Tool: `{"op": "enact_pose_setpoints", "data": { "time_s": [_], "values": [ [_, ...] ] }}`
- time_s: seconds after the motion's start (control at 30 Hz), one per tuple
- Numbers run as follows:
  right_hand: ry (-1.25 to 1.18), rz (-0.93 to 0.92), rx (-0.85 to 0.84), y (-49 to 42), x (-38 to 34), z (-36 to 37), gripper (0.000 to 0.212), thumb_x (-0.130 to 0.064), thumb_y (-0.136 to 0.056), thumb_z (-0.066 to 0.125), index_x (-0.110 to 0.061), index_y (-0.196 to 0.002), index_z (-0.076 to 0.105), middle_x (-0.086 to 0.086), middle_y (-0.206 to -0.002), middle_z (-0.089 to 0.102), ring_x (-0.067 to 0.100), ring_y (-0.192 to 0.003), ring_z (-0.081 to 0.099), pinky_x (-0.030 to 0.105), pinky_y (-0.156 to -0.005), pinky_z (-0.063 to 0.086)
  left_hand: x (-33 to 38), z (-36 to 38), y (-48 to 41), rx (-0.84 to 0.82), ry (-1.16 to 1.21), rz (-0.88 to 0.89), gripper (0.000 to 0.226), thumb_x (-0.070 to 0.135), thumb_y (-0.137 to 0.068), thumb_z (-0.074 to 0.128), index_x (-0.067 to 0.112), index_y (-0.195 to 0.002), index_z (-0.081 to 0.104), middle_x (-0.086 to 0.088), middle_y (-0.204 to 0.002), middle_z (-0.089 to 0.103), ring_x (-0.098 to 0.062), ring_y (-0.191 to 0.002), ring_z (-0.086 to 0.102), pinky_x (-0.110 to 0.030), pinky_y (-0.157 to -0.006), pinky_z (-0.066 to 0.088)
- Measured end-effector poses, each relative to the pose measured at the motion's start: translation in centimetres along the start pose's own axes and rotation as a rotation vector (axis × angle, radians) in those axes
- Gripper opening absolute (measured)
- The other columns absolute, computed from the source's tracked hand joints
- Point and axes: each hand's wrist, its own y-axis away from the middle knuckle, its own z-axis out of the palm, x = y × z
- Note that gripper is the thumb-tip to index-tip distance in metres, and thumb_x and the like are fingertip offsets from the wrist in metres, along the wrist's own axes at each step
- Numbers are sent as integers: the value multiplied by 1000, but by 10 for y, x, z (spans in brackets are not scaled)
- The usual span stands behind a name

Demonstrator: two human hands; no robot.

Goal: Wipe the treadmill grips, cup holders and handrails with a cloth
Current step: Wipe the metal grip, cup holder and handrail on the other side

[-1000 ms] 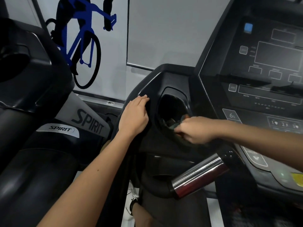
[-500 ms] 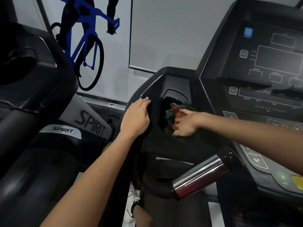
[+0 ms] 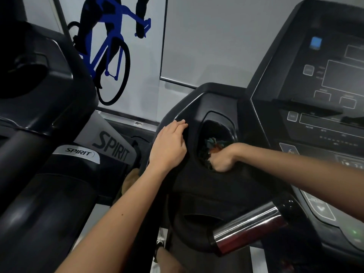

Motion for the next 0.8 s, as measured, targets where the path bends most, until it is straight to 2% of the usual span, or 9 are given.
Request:
{"op": "enact_pose_setpoints", "data": {
  "time_s": [0.1,0.2,0.37,0.43,0.5,0.6,0.67,0.73,0.8],
  "values": [
    [16,30,124,-6,-4,7,42,-15,-99,29,-1,-137,40,15,-143,39,29,-129,39,28,-104,29,-1,0,1,1,-6,8,46,8,-92,38,14,-137,44,2,-147,38,-14,-138,29,-34,-116,20],
    [225,60,242,-10,-12,11,44,-15,-98,32,-9,-142,30,13,-147,33,30,-135,31,41,-112,24,-1,0,1,-11,-13,13,46,7,-92,38,13,-138,43,2,-148,37,-15,-139,27,-33,-116,20],
    [378,105,360,4,-32,-2,42,-4,-90,46,-7,-132,47,14,-137,48,33,-124,47,39,-91,43,-1,1,2,-28,-3,3,46,7,-94,36,14,-138,42,2,-149,36,-14,-140,25,-32,-116,18],
    [287,61,331,6,-32,-9,38,-10,-93,42,-4,-129,50,15,-133,52,31,-118,52,33,-87,44,-1,1,2,-27,-2,-2,45,8,-94,35,14,-138,42,2,-149,36,-13,-140,24,-32,-117,17],
    [31,-26,203,8,-24,-15,35,-7,-93,36,5,-119,56,20,-123,58,29,-95,60,23,-70,44,-1,0,2,-31,-5,-2,45,8,-94,35,14,-138,42,3,-149,36,-13,-140,24,-31,-117,16],
    [-420,-134,134,10,-6,-11,33,2,-85,37,20,-101,59,33,-100,62,29,-69,51,28,-56,41,0,-1,1,-11,-5,4,45,7,-93,37,13,-137,44,2,-148,38,-14,-139,27,-30,-116,18],
    [-538,-127,165,14,2,-1,26,4,-83,39,21,-91,57,27,-80,56,25,-59,46,24,-47,37,1,0,0,16,-5,8,44,7,-92,39,12,-135,46,0,-146,40,-15,-137,30,-29,-115,20],
    [-532,-144,160,16,2,6,21,3,-86,40,15,-91,57,23,-78,54,20,-60,47,19,-47,38,1,0,1,26,-10,14,44,7,-91,39,12,-135,46,1,-145,41,-15,-137,31,-28,-114,20],
    [-478,-151,131,10,-1,6,28,-2,-92,40,11,-109,56,23,-102,61,25,-83,57,25,-67,48,1,0,1,25,-16,14,45,7,-91,38,12,-135,46,1,-145,41,-15,-137,31,-28,-114,20]
  ]
}}
